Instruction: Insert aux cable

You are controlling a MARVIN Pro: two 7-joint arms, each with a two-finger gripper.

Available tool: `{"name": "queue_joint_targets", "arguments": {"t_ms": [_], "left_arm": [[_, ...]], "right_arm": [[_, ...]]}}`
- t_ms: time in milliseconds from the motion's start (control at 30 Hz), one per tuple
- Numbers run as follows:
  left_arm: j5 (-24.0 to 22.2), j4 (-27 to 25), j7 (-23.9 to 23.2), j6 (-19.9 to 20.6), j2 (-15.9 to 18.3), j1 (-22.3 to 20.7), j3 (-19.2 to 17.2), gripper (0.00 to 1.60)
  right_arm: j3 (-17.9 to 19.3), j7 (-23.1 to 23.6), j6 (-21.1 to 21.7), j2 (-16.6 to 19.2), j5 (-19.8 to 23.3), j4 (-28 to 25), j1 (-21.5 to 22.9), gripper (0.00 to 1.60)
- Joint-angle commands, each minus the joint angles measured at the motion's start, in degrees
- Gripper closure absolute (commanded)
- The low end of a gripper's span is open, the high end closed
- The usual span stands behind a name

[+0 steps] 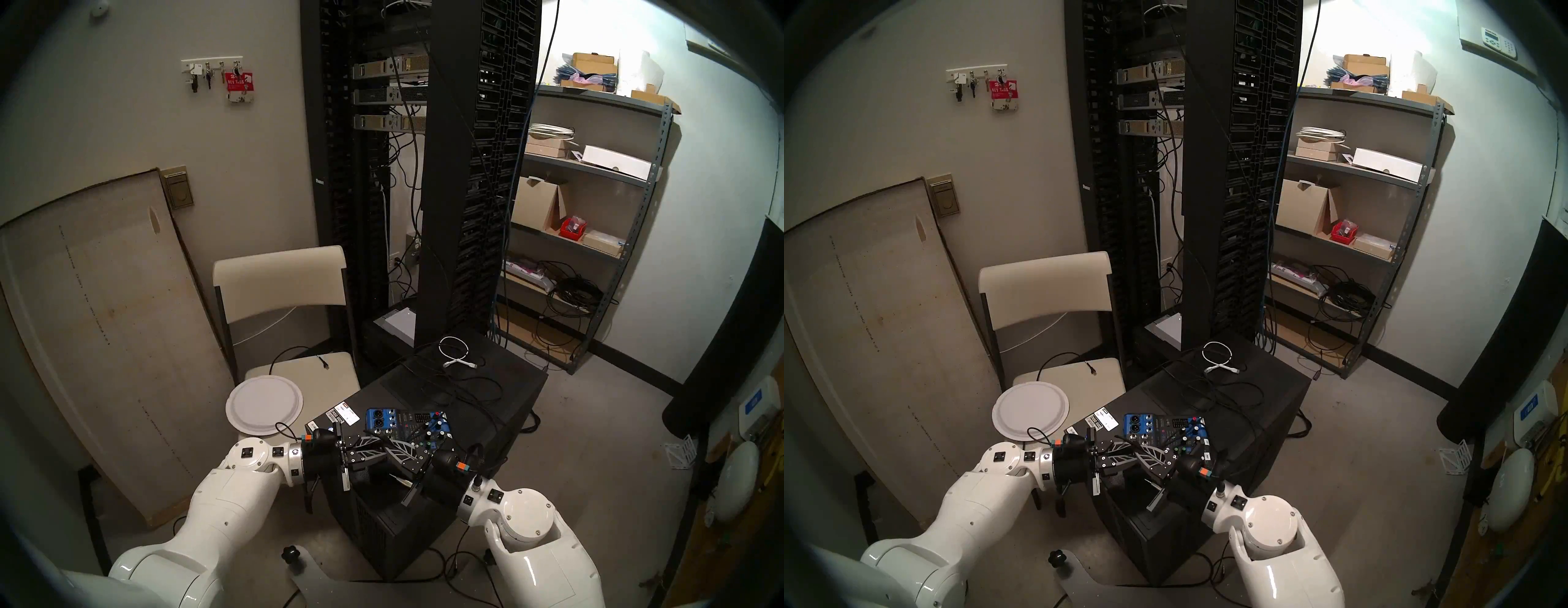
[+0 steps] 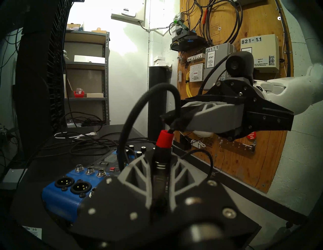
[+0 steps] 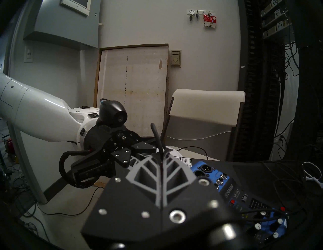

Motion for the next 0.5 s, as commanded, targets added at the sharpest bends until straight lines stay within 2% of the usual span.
{"name": "queue_joint_targets", "arguments": {"t_ms": [0, 467], "left_arm": [[-0.38, 0.35, -0.75, 0.19, 0.6, 0.47, 0.01, 1.6], [-0.95, 1.18, 0.22, -0.4, 1.08, 0.51, 0.98, 1.6]], "right_arm": [[-1.32, 1.04, -0.09, 0.09, -0.47, 0.36, -0.21, 1.6], [-1.34, 1.23, -0.02, -0.2, -0.97, 0.62, -0.1, 1.6]]}}
